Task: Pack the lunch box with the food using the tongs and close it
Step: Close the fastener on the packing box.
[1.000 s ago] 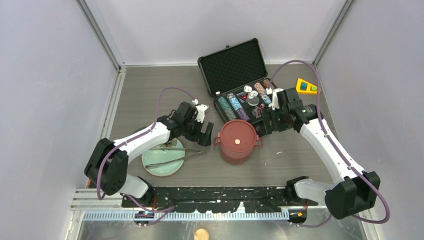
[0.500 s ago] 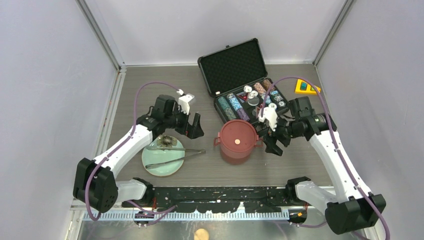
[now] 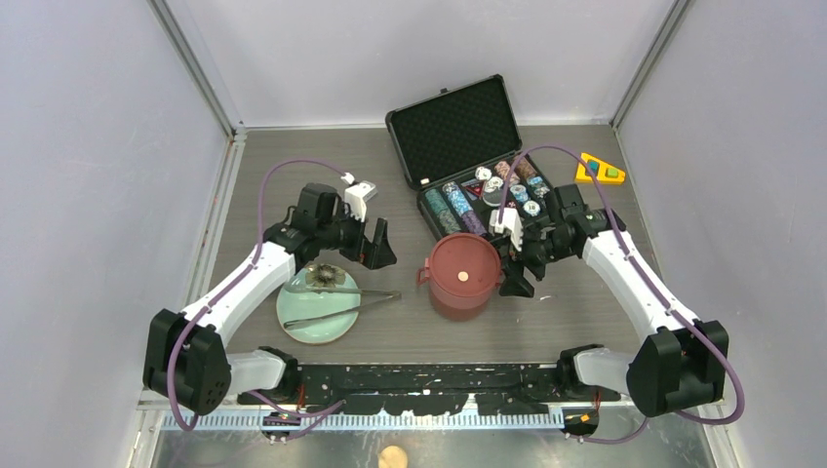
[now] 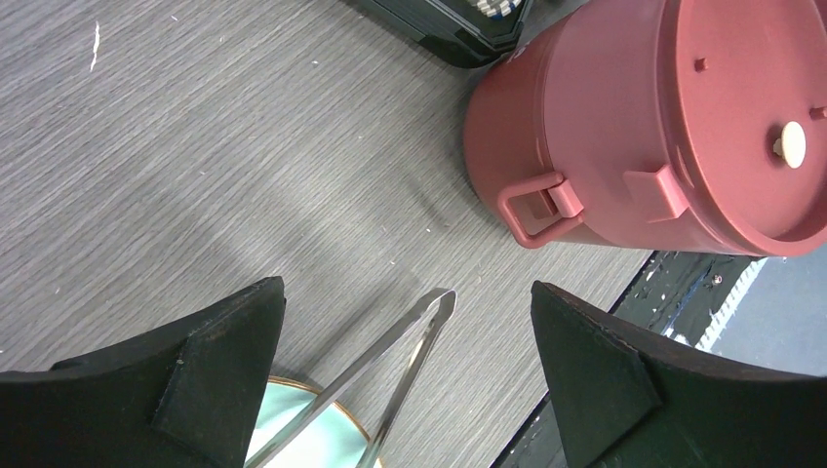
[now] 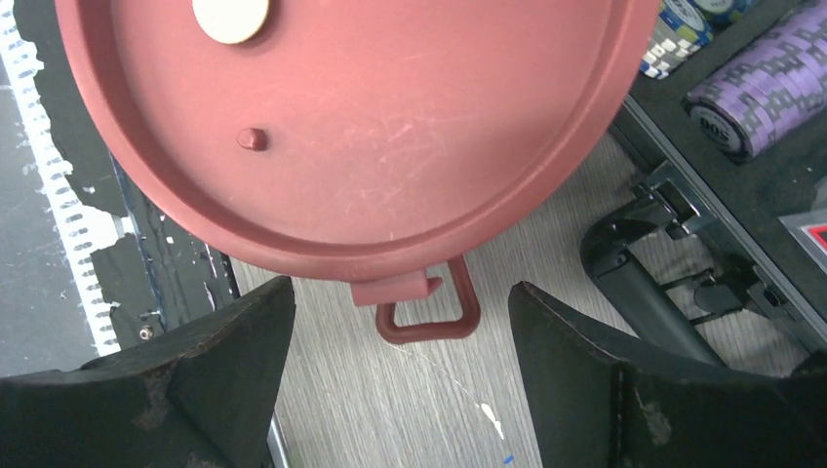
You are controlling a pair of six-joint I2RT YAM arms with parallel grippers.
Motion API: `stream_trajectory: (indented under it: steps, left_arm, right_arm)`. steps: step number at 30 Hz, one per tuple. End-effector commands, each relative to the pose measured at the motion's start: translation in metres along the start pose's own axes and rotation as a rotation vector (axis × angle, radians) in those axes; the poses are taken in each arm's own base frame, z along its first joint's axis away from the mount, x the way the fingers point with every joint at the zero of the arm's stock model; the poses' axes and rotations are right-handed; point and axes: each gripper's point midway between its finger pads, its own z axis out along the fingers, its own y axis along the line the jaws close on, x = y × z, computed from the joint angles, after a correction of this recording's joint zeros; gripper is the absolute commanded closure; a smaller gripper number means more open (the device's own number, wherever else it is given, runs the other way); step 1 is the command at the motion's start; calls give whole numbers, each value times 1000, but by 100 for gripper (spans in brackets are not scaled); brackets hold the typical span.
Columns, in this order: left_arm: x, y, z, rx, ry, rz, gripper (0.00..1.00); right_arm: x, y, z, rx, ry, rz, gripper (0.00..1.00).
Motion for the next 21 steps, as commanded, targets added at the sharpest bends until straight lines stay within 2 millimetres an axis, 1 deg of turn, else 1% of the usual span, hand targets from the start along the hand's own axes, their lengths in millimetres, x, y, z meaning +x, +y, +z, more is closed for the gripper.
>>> stream_trajectory:
  steps: [1, 9, 17, 21]
  left_arm:
    - [-27, -7, -7, 25, -71, 40, 0]
    - [-24, -5, -4, 25, -67, 27, 0]
    - [-24, -2, -6, 12, -65, 16, 0]
    - [-23, 4, -8, -7, -73, -12, 0]
  right_arm:
    - [-14, 1, 9, -18, -60, -57, 17]
    - [-7, -2, 27, -20, -35, -86, 19]
    - [-14, -3, 43, -19, -17, -119, 20]
    - [-17, -3, 51, -15, -12, -127, 20]
